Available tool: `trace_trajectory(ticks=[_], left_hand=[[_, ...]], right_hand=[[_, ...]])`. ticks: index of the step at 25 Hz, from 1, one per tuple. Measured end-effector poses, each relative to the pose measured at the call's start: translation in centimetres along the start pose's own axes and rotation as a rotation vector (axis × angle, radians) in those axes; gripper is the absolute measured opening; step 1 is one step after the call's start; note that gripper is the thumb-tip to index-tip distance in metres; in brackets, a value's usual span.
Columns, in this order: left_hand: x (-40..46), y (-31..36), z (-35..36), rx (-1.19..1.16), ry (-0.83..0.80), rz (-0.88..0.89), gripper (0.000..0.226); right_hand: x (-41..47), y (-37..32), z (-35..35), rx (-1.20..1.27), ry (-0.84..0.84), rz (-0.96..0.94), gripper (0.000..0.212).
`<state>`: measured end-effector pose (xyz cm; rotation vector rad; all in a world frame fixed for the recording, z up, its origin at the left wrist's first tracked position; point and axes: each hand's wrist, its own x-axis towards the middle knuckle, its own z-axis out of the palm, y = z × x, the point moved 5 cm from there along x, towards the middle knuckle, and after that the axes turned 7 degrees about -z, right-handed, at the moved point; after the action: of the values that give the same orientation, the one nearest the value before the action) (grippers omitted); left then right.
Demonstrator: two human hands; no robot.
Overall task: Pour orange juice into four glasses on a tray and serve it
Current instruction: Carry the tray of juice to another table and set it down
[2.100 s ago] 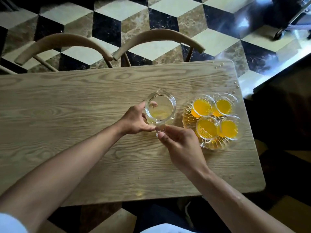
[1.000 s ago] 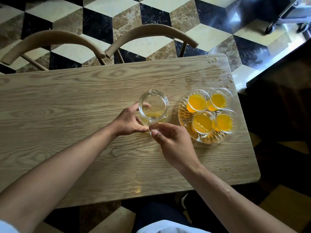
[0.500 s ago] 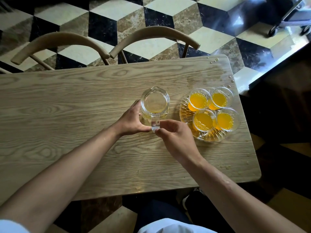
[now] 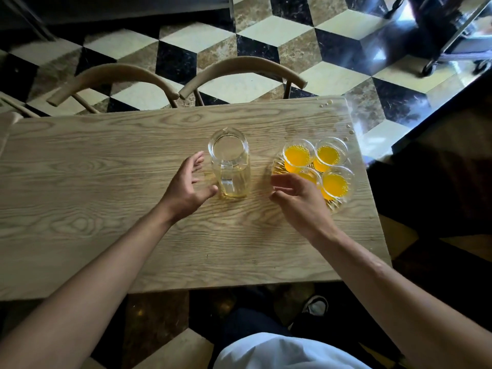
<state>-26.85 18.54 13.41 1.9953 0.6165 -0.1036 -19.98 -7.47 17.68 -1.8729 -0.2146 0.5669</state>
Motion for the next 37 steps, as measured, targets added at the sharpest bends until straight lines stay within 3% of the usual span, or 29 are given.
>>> trace_trajectory(ticks=[5, 14, 23, 37], left_hand=[[-5.4, 2.4, -0.1, 0.012, 0.245, 0.044, 0.080], [-11.6, 7.5, 8.1, 0.037, 0.372, 0.062, 0.052], [-7.2, 5.6, 14.1, -0.034, 0.246, -0.141, 0.032], [3.2, -1.0, 17.7, 0.065, 0.095, -0.340, 0.037]], right_hand=[[-1.0, 1.3, -3.5, -0.024, 0.022, -0.029, 0.035], [-3.8, 3.3, -13.4, -0.062, 0.048, -0.108, 0.037], [-0.4, 7.1, -19.3, -0.138, 0.183, -0.030, 0.032], [7.1, 15.4, -18.1, -0.260, 0.219, 0.246, 0.029]])
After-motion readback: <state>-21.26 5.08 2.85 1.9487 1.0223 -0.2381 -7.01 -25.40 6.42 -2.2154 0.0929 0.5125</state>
